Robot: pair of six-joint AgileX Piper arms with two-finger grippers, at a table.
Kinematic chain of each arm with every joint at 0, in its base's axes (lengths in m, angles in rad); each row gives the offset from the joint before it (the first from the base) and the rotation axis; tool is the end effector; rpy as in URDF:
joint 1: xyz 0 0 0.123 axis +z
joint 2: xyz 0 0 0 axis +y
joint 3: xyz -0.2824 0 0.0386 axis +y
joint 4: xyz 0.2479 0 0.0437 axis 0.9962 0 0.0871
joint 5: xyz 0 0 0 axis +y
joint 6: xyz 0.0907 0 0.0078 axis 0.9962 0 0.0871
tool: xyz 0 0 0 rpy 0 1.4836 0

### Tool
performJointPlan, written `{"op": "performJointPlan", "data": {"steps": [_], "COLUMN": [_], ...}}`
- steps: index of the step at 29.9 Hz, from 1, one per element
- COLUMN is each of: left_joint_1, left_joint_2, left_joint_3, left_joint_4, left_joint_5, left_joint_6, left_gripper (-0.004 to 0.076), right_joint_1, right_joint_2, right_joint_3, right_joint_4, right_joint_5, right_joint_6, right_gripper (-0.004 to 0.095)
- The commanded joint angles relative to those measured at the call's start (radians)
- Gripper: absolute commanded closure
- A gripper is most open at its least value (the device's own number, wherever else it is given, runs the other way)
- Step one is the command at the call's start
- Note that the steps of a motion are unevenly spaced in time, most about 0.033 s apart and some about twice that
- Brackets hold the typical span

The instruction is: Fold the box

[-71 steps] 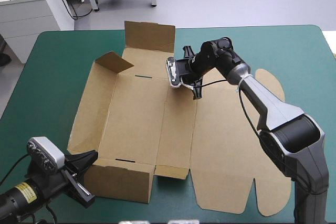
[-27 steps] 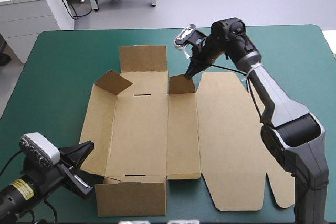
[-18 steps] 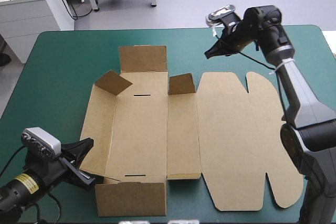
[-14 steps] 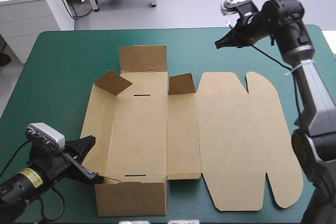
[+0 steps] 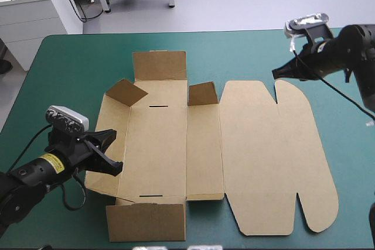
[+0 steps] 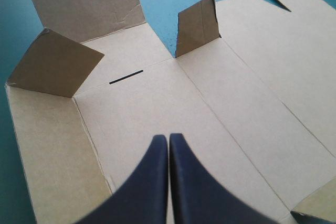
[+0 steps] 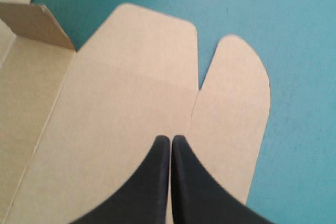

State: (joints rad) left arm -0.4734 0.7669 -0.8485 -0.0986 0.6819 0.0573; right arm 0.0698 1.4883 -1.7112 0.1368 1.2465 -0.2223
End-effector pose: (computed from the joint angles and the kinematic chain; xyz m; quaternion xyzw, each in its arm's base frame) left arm 0.1275 -0.0717 0.3660 0.2094 0.8367 -0.1492 0.4835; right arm 0.2994 0.0327 0.4324 -0.1375 0.9379 0.0444 0.3155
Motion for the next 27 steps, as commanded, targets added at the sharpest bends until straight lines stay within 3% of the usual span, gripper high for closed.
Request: {"op": "performJointPlan", "data": {"steps": [1,8,17,22,27], "left_joint_1": [-0.005,-0.005,-0.002,0.088,0.293], "left_joint_2": [0.062,0.208,0.375,0.441,0.466], "left_joint_3": [-0.069,-0.174,-0.359,-0.416,-0.418], "left_joint_4": [0.001,0.001,0.017,-0.041,-0.25], "left_joint_5": [-0.05,0.012,0.17,0.213,0.313], "left_joint_6": [-0.009,-0.009,-0.003,0.043,0.183], "left_gripper": [0.0732,0.0732,0.0732,0.071,0.0709], "right_joint_1": [-0.037,-0.052,-0.052,-0.052,-0.052], "right_joint_2": [-0.137,-0.36,-0.621,-0.747,-0.833], "right_joint_3": [0.131,0.417,0.707,0.812,0.852], "right_joint_4": [-0.007,-0.005,-0.003,-0.003,-0.011], "right_joint_5": [0.002,-0.113,-0.136,-0.154,-0.152], "right_joint_6": [-0.012,-0.012,0.026,0.04,0.04], "right_gripper": [0.0921,0.0921,0.0921,0.0921,0.0921]}}
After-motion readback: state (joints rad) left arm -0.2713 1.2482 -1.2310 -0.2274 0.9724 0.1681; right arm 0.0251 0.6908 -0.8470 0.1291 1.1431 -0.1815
